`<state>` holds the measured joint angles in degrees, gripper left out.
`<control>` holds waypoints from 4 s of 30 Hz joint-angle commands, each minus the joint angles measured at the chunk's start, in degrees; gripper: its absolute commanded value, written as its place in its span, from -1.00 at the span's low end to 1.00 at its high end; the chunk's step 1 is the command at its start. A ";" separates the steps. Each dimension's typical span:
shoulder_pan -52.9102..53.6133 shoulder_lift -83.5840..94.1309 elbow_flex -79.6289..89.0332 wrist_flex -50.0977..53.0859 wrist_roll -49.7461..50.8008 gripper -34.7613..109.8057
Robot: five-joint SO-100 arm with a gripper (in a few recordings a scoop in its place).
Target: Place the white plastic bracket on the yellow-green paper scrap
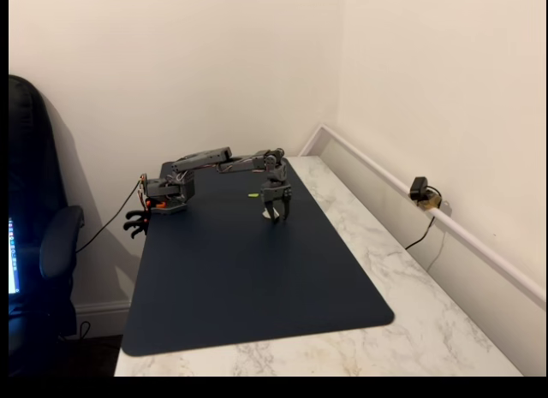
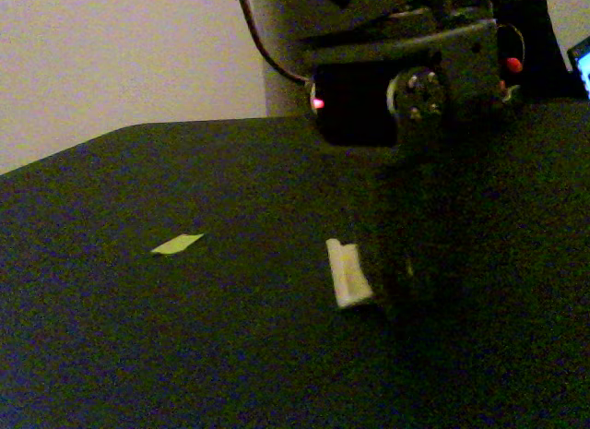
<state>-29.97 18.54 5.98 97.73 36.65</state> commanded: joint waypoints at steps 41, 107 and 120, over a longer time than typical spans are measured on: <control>7.65 17.14 18.63 2.37 2.11 -0.12; 10.02 17.49 24.26 -5.10 -1.23 -0.52; 10.46 21.45 16.96 2.64 -4.48 -0.52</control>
<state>-20.21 31.73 23.91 97.47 32.43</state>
